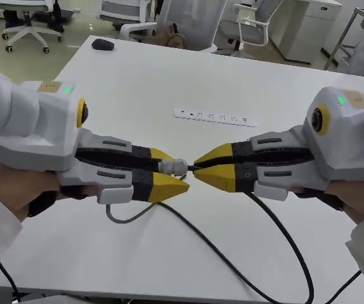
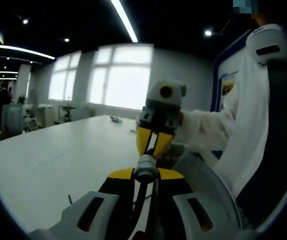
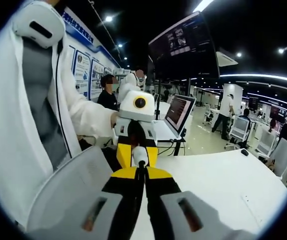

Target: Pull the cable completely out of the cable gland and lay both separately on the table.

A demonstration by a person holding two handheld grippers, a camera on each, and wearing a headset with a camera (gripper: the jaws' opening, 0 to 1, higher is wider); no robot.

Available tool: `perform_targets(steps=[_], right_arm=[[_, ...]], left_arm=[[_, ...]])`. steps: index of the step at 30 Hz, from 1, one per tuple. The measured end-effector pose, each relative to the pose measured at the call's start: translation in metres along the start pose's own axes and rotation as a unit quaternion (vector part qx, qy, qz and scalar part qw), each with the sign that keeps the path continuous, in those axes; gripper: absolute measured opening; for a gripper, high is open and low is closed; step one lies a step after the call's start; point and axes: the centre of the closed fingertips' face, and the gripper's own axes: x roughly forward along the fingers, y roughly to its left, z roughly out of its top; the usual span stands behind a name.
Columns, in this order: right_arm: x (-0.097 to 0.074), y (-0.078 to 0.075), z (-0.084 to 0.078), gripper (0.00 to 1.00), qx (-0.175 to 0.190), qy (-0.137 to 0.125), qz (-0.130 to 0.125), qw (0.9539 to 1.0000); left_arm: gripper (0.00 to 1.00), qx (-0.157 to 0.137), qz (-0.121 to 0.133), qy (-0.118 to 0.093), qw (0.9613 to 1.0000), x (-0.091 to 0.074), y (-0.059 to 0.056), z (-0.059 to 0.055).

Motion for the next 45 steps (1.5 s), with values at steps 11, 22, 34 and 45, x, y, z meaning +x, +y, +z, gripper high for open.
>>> perform_targets(steps=[11,22,34,45], right_arm=[[0.004,-0.003,-0.027,0.03,0.015,0.027,-0.05,0.9983],[-0.011,-0.016,-0.075,0.03,0.047,0.089,-0.086,0.9912],[-0.021,-0.022,-0.101,0.03,0.063,0.127,-0.089,0.9858],[-0.016,-0.032,-0.047,0.19,0.012,0.106,-0.078,0.9912]], left_arm=[[0.18,-0.006,-0.001,-0.004,1.0,-0.03,0.007,-0.012],[0.18,-0.015,0.013,-0.006,0.9998,-0.05,0.019,-0.018],[0.18,-0.015,0.022,-0.012,0.9996,-0.047,0.031,-0.016],[0.18,-0.011,0.034,-0.003,0.9994,-0.028,0.035,-0.01]])
